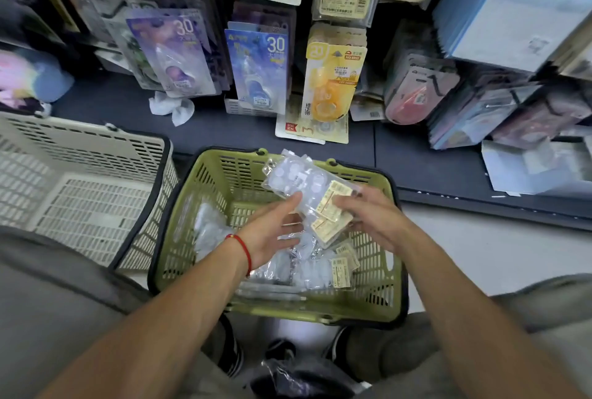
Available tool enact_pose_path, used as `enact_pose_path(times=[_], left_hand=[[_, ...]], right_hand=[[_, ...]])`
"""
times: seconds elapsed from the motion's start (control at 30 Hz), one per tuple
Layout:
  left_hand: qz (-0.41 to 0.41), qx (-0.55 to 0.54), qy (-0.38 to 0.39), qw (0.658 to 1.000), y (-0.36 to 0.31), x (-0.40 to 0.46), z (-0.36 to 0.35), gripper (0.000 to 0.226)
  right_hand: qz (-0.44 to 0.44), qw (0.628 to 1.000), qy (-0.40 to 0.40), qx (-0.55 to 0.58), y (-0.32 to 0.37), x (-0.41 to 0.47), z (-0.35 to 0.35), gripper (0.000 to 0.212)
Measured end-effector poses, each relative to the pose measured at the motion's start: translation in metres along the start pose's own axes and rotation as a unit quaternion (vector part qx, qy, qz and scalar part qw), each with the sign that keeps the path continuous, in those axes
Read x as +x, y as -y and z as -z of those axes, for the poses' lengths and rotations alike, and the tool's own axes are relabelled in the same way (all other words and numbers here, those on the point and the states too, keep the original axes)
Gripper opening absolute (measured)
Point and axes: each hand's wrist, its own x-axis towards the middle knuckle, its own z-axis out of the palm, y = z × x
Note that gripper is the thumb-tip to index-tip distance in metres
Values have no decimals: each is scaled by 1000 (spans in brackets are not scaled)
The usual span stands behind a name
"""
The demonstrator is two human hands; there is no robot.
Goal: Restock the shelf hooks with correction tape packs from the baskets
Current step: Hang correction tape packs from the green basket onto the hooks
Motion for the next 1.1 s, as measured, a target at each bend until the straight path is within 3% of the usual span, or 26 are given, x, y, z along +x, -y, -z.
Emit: enact_pose_path(times=[0.07, 0.13, 0.23, 0.27, 0.33, 0.4, 0.53, 0.6, 0.67, 0.77, 0.97, 1.03, 1.1], left_hand=[[-30, -88, -24, 995, -2, -1, 5, 46], [-46, -119, -91, 988, 0, -3, 20, 44], [-37, -40, -217, 975, 6, -7, 55, 40], [-32, -24, -238, 970, 9, -9, 64, 40], [-25, -14, -252, 967, 14, -13, 79, 51], [-32, -11, -246, 969, 20, -17, 89, 62], [-62, 46, -251, 965, 24, -21, 93, 73], [-82, 81, -257, 959, 23, -17, 94, 70], [-108, 114, -248, 956, 22, -12, 92, 66], [-130, 172, -231, 949, 16, -4, 83, 57], [-136, 209, -158, 955, 9, 4, 68, 38], [-116, 177, -129, 969, 11, 7, 64, 33], [-78, 110, -92, 987, 12, 7, 58, 35]], right_hand=[[-4, 999, 45, -24, -8, 11, -28, 27], [-2, 998, 24, -50, -23, 30, -51, 27], [-12, 959, -100, -267, -66, 62, -62, 30], [-34, 932, -106, -344, -83, 69, -64, 40], [-89, 915, -74, -386, -114, 79, -70, 61], [-95, 917, -67, -381, -128, 84, -76, 69], [-47, 959, -57, -274, -119, 92, -75, 47], [-35, 980, -33, -191, -97, 87, -72, 35], [-22, 983, -6, -183, -72, 83, -64, 13], [-2, 989, 51, -141, -33, 70, -47, 6], [36, 984, 173, 31, 7, 32, -19, 37], [34, 986, 156, 51, 7, 31, -25, 32], [17, 996, 77, 44, 3, 34, -40, 30]])
